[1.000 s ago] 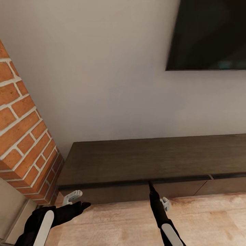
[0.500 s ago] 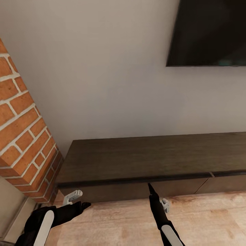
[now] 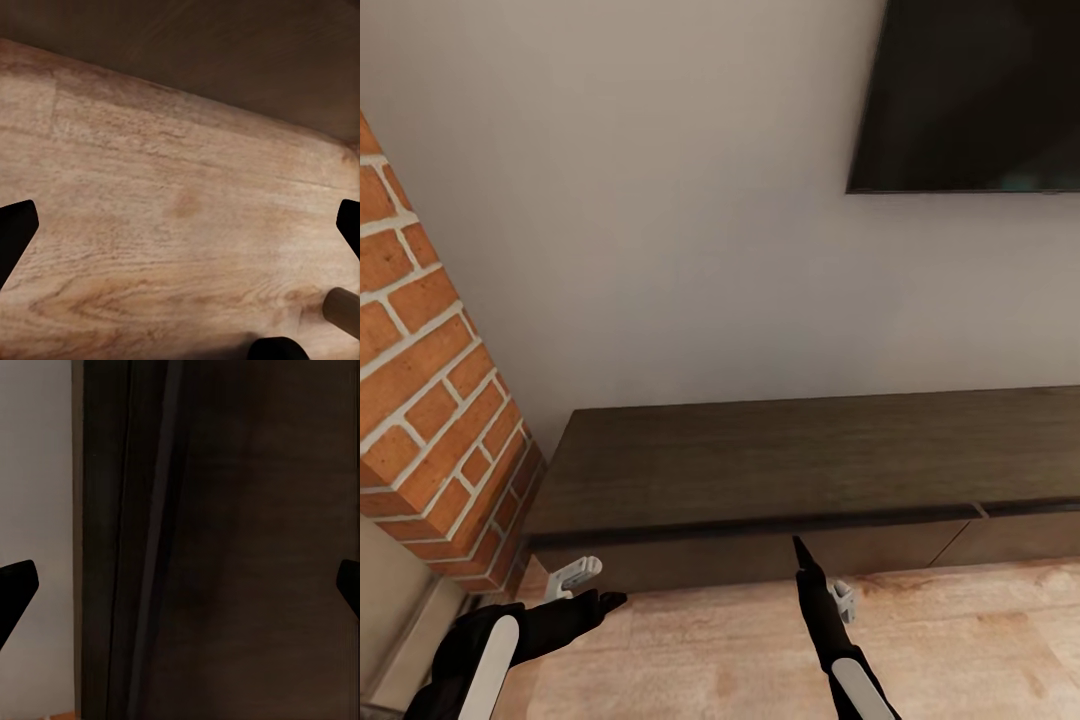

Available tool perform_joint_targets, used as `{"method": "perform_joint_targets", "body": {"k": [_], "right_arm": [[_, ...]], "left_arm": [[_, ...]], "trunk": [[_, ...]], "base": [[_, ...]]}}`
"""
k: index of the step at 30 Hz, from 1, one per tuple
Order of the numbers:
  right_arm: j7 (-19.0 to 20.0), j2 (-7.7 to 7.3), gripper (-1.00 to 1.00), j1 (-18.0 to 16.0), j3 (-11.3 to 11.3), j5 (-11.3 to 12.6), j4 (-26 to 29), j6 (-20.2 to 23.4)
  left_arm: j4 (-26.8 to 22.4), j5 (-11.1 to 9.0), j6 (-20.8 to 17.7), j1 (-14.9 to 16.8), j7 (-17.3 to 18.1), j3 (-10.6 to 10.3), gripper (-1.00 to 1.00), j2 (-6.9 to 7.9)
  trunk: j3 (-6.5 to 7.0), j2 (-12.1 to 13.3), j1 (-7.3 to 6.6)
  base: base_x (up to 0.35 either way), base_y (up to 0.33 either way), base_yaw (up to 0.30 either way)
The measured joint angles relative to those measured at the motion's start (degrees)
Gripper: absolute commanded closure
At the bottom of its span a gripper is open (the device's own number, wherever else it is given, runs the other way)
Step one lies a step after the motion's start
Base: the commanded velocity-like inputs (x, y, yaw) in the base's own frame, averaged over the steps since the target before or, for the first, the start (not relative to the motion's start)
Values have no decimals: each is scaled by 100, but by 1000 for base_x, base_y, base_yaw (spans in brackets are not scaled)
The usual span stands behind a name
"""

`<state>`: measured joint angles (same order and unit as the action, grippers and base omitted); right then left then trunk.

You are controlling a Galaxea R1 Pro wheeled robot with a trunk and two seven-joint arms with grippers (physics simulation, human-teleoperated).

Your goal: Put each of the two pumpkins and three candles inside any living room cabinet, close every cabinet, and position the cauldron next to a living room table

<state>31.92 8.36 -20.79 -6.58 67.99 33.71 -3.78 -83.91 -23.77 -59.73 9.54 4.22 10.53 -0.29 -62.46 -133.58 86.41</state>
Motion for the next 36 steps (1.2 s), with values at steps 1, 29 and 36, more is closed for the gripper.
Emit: {"method": "perform_joint_targets", "body": {"k": [1, 29, 36], "right_arm": [[0, 1, -100, 0, 0, 0, 0, 0], [0, 29, -100, -6, 14, -8, 1, -10], [0, 30, -100, -9, 17, -8, 1, -9]], "left_arm": [[0, 0, 0, 0, 0, 0, -100, -1], [0, -3, -2, -9, 0, -1, -100, 18], [0, -3, -2, -9, 0, 1, -100, 20]], "trunk": [[-18, -40, 22], [-36, -82, 43], [-36, -82, 43]], "base": [[0, 0, 0], [52, 0, 0], [61, 0, 0]]}}
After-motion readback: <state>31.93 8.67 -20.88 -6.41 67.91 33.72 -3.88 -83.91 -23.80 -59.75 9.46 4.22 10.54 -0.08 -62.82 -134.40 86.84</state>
